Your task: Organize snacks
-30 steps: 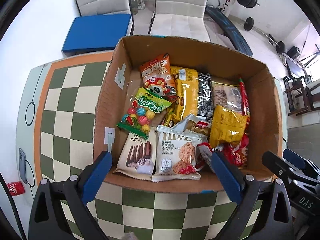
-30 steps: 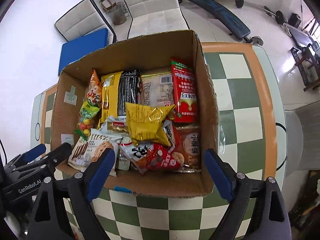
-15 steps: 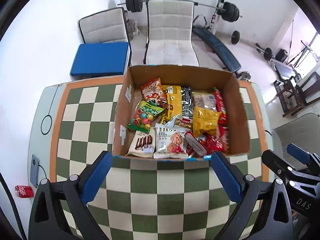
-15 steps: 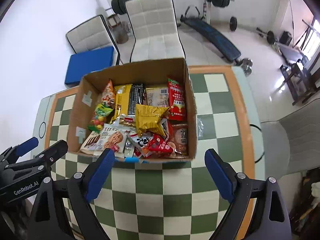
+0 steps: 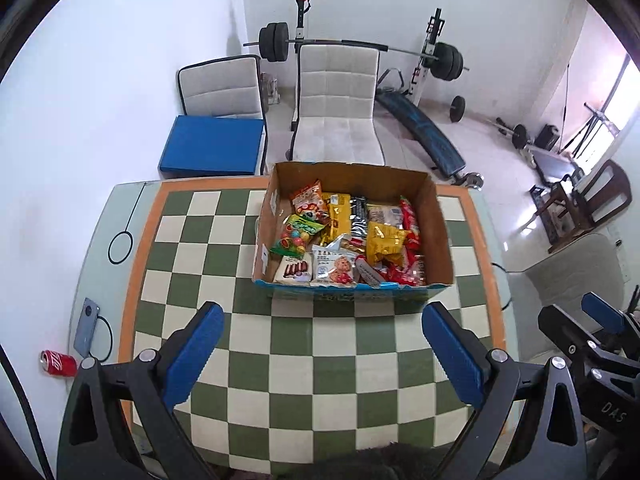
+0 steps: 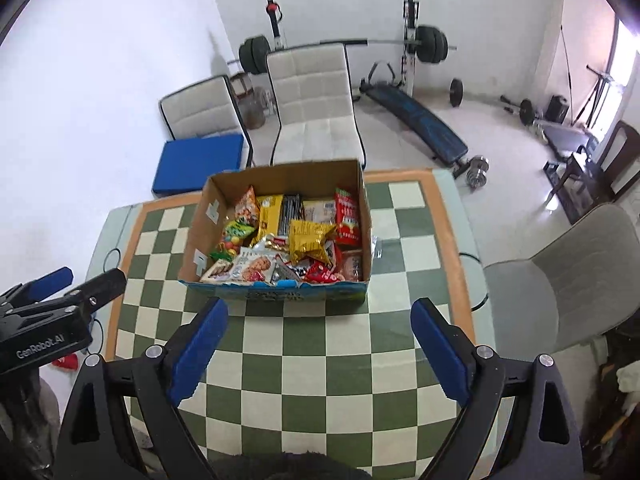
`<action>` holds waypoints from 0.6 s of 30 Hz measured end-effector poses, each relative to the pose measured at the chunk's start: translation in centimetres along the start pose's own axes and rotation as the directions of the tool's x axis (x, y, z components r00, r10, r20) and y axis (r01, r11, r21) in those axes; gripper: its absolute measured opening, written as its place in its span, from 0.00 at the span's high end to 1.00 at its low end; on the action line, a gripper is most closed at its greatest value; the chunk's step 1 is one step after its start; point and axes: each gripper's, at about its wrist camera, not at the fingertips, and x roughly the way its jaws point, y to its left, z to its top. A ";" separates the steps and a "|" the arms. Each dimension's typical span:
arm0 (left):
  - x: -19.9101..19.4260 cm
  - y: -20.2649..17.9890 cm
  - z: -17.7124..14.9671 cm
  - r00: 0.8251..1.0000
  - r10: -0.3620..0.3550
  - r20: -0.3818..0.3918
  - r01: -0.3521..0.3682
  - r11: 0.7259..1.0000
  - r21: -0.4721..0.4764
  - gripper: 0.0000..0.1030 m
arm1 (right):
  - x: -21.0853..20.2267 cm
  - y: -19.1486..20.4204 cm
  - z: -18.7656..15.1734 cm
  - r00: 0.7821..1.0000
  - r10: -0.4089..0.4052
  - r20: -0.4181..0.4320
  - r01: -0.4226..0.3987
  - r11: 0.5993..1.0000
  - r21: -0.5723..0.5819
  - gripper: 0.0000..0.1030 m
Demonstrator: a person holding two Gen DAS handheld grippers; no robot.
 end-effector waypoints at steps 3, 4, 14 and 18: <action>-1.8 -0.2 -0.4 0.999 0.001 0.034 -0.001 1.000 0.000 0.01 | -2.9 0.5 -0.3 0.999 0.004 0.043 -0.004 1.000 -0.013 0.07; -2.4 -0.2 -0.5 0.999 0.000 0.043 0.000 1.000 0.000 0.01 | -3.8 0.6 -0.4 0.998 0.005 0.056 -0.005 1.000 -0.018 0.07; -5.4 -0.5 -1.0 0.993 -0.001 0.120 0.003 1.000 -0.014 0.01 | -8.3 1.3 -0.8 0.991 -0.007 0.135 0.014 0.998 -0.054 0.05; -5.4 -0.4 -0.7 0.988 0.006 0.153 -0.001 0.999 -0.032 0.01 | -8.2 1.3 -0.3 0.987 -0.019 0.159 0.027 0.998 -0.050 0.04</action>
